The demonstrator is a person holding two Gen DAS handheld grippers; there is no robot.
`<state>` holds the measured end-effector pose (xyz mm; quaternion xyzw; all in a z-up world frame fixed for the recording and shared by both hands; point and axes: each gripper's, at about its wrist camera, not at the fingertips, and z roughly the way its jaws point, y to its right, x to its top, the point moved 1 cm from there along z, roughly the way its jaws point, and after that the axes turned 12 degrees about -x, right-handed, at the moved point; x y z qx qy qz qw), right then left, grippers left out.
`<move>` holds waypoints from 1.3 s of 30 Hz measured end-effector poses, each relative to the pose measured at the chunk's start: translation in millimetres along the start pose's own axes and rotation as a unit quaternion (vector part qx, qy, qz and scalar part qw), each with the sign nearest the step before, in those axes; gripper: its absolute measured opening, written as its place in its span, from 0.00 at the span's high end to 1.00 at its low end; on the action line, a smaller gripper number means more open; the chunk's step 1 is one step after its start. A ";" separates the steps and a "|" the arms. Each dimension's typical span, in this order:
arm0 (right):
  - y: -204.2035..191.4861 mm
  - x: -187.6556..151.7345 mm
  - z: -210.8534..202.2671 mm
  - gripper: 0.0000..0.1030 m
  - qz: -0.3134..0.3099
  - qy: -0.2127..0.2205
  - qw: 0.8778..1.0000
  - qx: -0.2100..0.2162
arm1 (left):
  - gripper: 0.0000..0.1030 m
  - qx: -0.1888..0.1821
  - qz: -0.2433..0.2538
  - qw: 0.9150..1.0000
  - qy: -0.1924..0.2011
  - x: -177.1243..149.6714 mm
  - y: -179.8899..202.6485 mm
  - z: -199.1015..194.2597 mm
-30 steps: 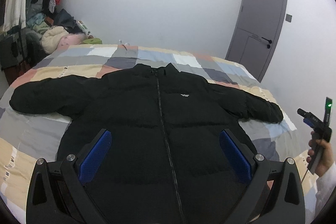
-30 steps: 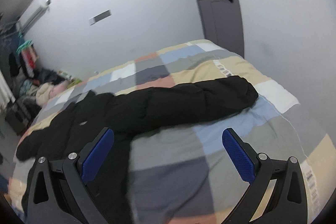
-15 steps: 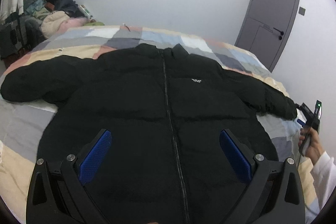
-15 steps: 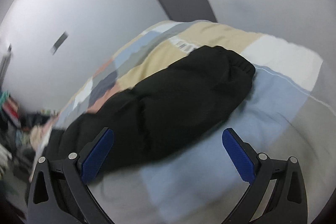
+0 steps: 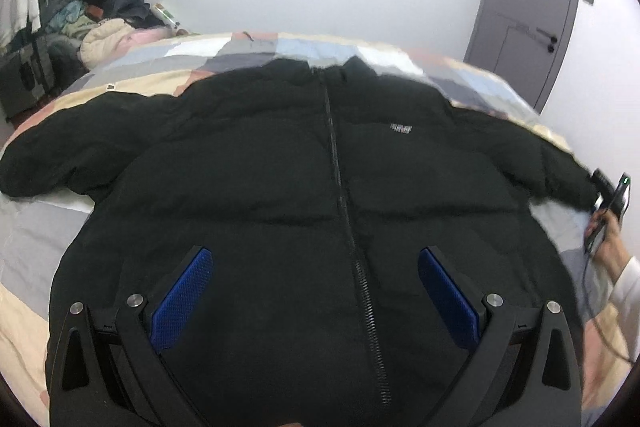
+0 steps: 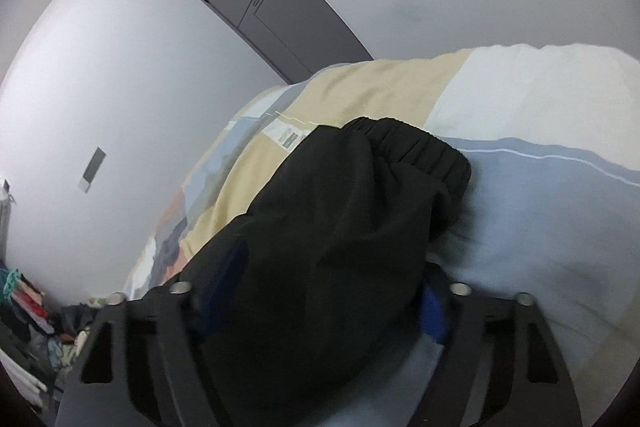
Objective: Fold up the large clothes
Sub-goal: 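Lift the gripped sleeve and fold it across the jacket body with the right tool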
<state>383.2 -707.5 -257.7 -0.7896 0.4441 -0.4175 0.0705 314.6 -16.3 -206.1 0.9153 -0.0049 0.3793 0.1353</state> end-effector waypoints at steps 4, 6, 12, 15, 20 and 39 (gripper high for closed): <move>0.2 5.1 -4.4 0.87 -0.003 -0.012 1.000 0.011 | 0.00 -0.008 -0.011 1.000 -0.004 -1.4 -5.3 2.7; -6.1 7.9 -11.8 0.92 -0.018 -0.013 1.000 0.012 | 0.00 -0.005 -0.008 1.000 0.002 -2.3 -6.5 0.0; -27.9 33.0 -66.4 0.96 -0.033 0.009 0.999 0.027 | 0.00 -0.004 -0.011 1.000 0.019 -4.1 -13.1 -12.4; -40.8 45.4 -95.7 0.96 -0.030 0.020 0.999 0.039 | 0.00 0.009 -0.001 0.999 0.032 -4.7 -9.8 -23.7; -85.3 58.2 -147.3 0.96 -0.069 0.043 0.995 0.059 | 0.00 -0.012 0.014 0.999 0.037 -10.5 -2.5 -48.3; -302.3 -13.5 -319.6 0.96 -0.275 0.086 0.942 0.169 | 0.00 -0.008 0.051 0.995 0.090 -24.8 -6.6 -123.9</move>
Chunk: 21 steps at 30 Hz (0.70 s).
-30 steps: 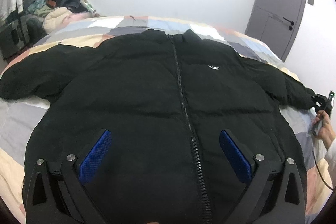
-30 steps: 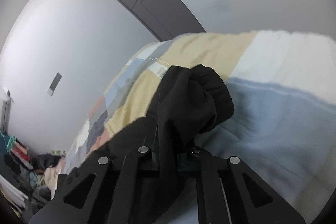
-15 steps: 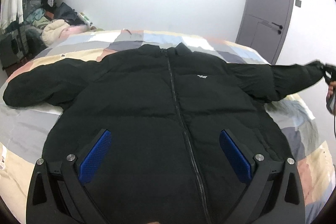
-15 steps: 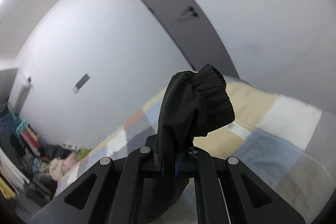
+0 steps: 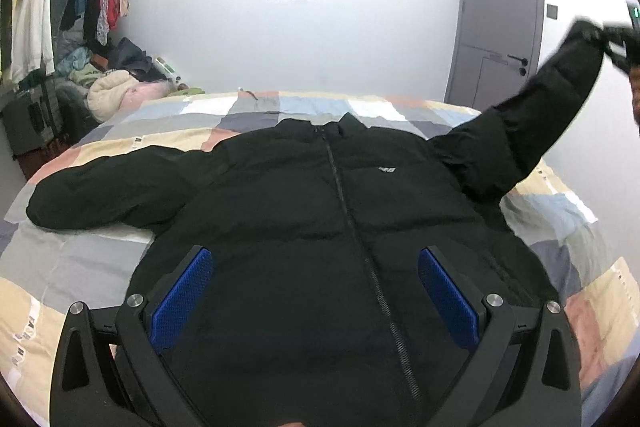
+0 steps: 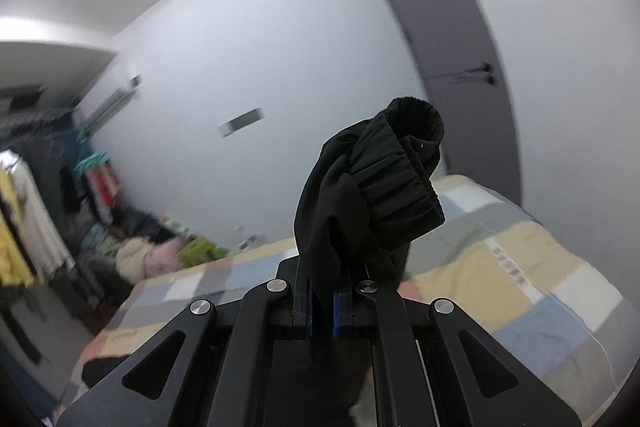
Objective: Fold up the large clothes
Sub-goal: 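Lift the gripped sleeve and fold it across the jacket body with the right tool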
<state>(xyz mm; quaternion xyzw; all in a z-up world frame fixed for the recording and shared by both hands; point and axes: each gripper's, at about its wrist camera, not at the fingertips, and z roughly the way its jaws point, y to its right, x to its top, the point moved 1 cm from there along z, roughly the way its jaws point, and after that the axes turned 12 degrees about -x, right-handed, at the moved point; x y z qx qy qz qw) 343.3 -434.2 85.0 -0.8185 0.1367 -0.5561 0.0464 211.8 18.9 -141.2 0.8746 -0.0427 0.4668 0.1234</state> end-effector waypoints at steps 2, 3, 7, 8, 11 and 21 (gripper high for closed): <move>-36.8 -3.6 1.6 0.96 -0.030 0.002 0.999 0.017 | 0.00 -0.004 -0.002 1.000 -0.002 -1.9 -1.4 -2.7; -50.2 -5.7 0.7 0.96 -0.041 0.001 0.999 0.024 | 0.00 -0.008 -0.001 1.000 -0.003 -2.5 -1.1 -3.8; -112.8 -23.3 7.2 0.96 -0.080 -0.012 0.995 0.054 | 0.00 -0.007 0.007 1.000 0.004 -3.4 -1.8 -7.8; -127.4 -29.8 7.5 0.96 -0.087 -0.017 0.994 0.061 | 0.00 -0.003 0.007 1.000 0.006 -3.2 -4.0 -8.1; -174.5 -56.2 20.5 0.95 -0.114 -0.037 0.988 0.092 | 0.00 -0.001 0.004 1.000 0.009 -3.2 -11.3 -8.0; -299.1 -155.8 49.2 0.92 -0.163 -0.113 0.964 0.179 | 0.00 0.034 -0.002 0.999 0.001 -8.7 -58.2 -4.0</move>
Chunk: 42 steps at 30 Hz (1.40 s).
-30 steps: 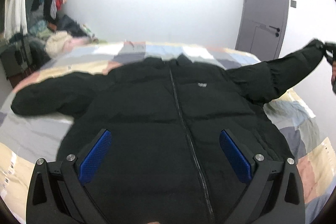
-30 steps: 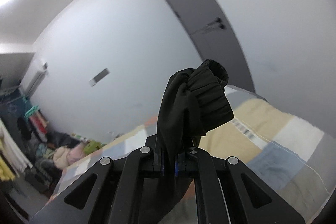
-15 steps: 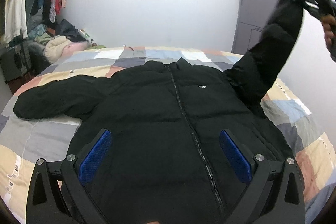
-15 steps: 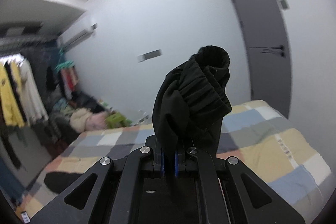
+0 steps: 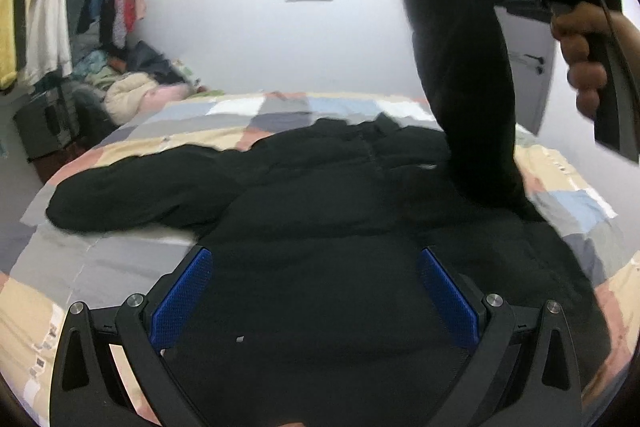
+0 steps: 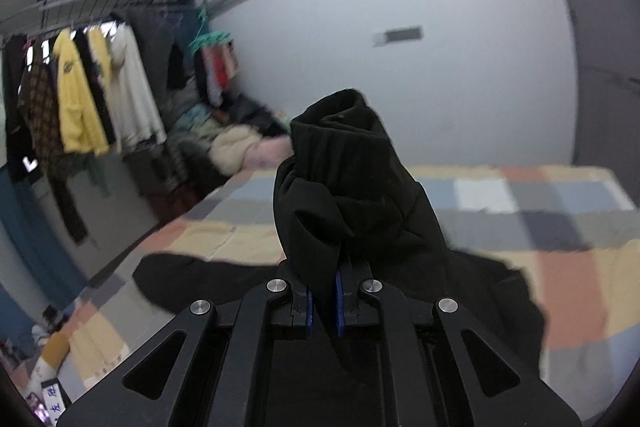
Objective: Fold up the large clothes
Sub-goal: 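Lift the gripped sleeve and fold it across the jacket body with the right tool, then open the right tool to release the sleeve and withdraw it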
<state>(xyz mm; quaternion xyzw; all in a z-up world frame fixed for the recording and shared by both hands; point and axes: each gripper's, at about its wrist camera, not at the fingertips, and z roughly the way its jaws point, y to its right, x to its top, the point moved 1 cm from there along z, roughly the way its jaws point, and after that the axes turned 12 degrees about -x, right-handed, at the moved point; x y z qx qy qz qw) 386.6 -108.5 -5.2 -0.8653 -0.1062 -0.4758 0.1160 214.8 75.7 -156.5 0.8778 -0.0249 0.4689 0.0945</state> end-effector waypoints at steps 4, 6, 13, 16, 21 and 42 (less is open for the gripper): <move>-33.7 -31.1 50.3 0.92 -0.017 -0.046 0.999 0.023 | 0.00 0.008 -0.019 1.000 -0.004 -1.4 -24.1 4.3; -44.7 -47.6 69.0 0.92 -0.026 -0.066 0.997 0.028 | 0.00 0.012 -0.013 1.000 -0.004 -1.6 -32.3 6.4; -56.3 -99.2 130.0 0.92 -0.021 -0.128 0.990 0.046 | 0.00 0.007 -0.025 0.999 -0.032 -9.7 -57.9 28.7; -58.6 -118.0 146.5 0.92 -0.028 -0.146 0.988 0.046 | 0.00 0.005 -0.024 0.999 -0.036 -11.1 -61.1 34.8; -62.7 -143.6 168.5 0.92 -0.028 -0.168 0.984 0.048 | 0.00 -0.001 -0.022 0.999 -0.049 -14.9 -64.7 48.3; -37.0 -116.6 99.4 0.53 -0.007 -0.141 0.989 0.044 | 0.00 -0.031 -0.034 0.998 -0.048 -11.0 -46.1 37.7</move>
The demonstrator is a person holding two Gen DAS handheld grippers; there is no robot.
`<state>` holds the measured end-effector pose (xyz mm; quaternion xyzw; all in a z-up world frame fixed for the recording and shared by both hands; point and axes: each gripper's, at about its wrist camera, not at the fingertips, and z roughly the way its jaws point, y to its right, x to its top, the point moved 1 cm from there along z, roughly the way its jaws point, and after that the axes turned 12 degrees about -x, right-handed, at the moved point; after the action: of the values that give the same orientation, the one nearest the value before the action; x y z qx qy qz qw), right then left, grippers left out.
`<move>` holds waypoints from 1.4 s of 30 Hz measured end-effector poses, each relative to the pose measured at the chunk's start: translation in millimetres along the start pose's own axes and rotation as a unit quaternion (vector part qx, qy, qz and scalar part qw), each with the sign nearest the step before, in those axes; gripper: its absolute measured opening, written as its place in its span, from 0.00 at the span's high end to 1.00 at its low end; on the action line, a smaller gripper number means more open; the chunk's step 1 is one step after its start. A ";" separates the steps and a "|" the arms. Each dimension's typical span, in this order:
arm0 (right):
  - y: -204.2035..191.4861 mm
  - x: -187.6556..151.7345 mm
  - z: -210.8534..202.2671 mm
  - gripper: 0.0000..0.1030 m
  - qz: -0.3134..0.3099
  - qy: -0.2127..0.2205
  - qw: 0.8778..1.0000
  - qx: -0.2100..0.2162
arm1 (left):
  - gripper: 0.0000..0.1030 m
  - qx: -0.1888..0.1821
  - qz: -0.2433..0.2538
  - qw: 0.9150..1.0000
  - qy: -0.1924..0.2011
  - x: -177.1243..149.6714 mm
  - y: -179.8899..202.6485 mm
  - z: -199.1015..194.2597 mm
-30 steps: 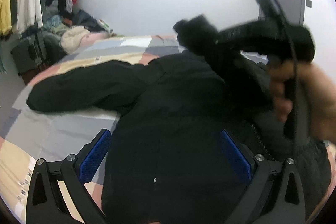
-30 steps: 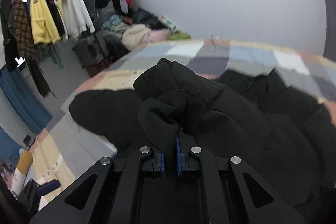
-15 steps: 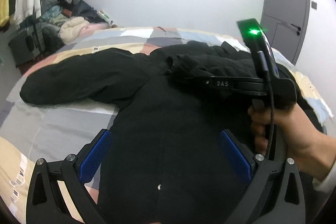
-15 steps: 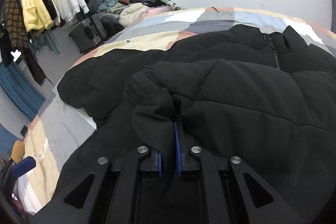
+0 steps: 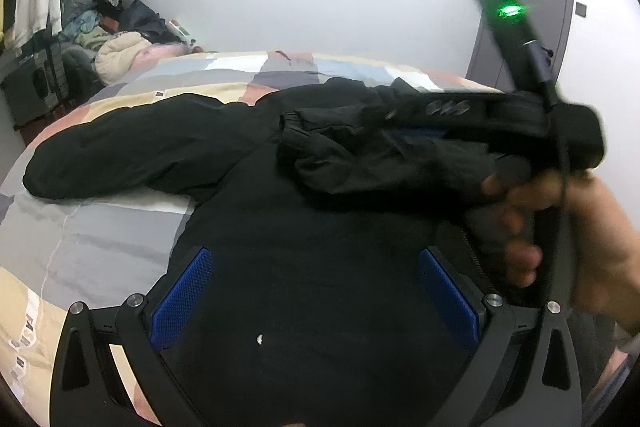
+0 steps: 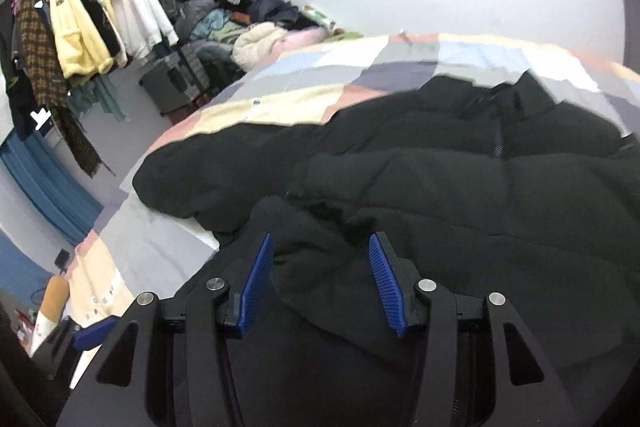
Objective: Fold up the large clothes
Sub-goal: 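Open the right tool to release the sleeve and withdraw it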
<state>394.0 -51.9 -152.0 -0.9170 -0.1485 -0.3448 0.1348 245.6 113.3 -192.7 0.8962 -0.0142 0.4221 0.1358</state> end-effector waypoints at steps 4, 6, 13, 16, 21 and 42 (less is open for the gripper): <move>13.2 8.7 -40.7 0.53 0.005 0.032 0.999 -0.027 | 0.00 -0.001 0.002 1.000 0.005 0.6 9.4 -7.4; 19.6 10.2 -62.1 0.53 0.008 0.047 0.998 -0.038 | 0.00 -0.002 0.007 1.000 0.007 -1.1 14.6 -11.0; 37.6 -2.4 -121.8 0.53 0.022 0.090 0.994 -0.063 | 0.00 -0.003 0.024 1.000 0.020 -4.9 36.8 -24.7; 42.7 -12.4 -144.2 0.53 0.017 0.108 0.991 -0.079 | 0.00 -0.003 0.025 0.999 0.027 -4.7 42.6 -31.5; 52.3 -43.0 -175.4 0.53 0.021 0.131 0.987 -0.092 | 0.00 -0.004 0.021 0.999 0.041 -5.3 52.0 -47.9; 76.7 -135.5 -220.0 0.53 0.026 0.143 0.981 -0.128 | 0.00 -0.006 0.012 0.998 0.068 -19.5 65.6 -65.3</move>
<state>194.4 -223.6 -94.5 -0.8713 -0.0585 -0.4851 0.0452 174.7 65.1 -152.7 0.8642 -0.0184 0.4840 0.1365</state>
